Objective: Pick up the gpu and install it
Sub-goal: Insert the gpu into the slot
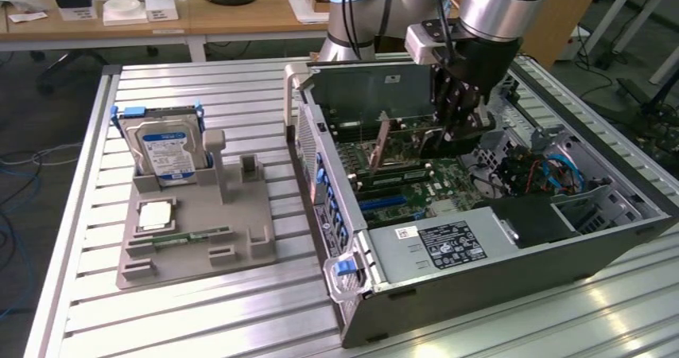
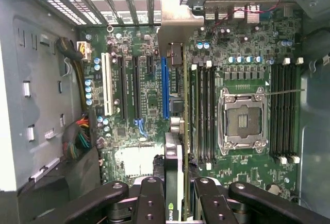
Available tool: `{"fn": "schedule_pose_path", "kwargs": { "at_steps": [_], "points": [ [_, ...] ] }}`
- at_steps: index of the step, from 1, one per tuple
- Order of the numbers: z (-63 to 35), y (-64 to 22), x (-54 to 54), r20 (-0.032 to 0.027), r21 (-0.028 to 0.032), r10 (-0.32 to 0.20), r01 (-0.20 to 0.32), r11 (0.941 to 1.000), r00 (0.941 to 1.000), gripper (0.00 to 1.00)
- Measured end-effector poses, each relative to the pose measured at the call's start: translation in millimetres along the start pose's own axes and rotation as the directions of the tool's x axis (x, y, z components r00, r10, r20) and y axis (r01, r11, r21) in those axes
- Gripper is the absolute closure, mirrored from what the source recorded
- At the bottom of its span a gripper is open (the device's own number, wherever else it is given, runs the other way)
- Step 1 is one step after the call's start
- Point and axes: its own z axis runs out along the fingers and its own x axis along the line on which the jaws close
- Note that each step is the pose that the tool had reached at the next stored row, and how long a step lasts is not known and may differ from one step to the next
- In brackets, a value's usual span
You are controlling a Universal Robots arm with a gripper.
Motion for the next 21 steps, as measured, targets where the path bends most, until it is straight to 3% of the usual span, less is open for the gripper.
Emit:
{"fn": "schedule_pose_path", "kwargs": {
  "at_steps": [21],
  "points": [
    [18.4, 12.8, 1.8, -0.0001, 0.0000, 0.000, 0.000, 1.0000, 1.0000, 0.73]
  ]
}}
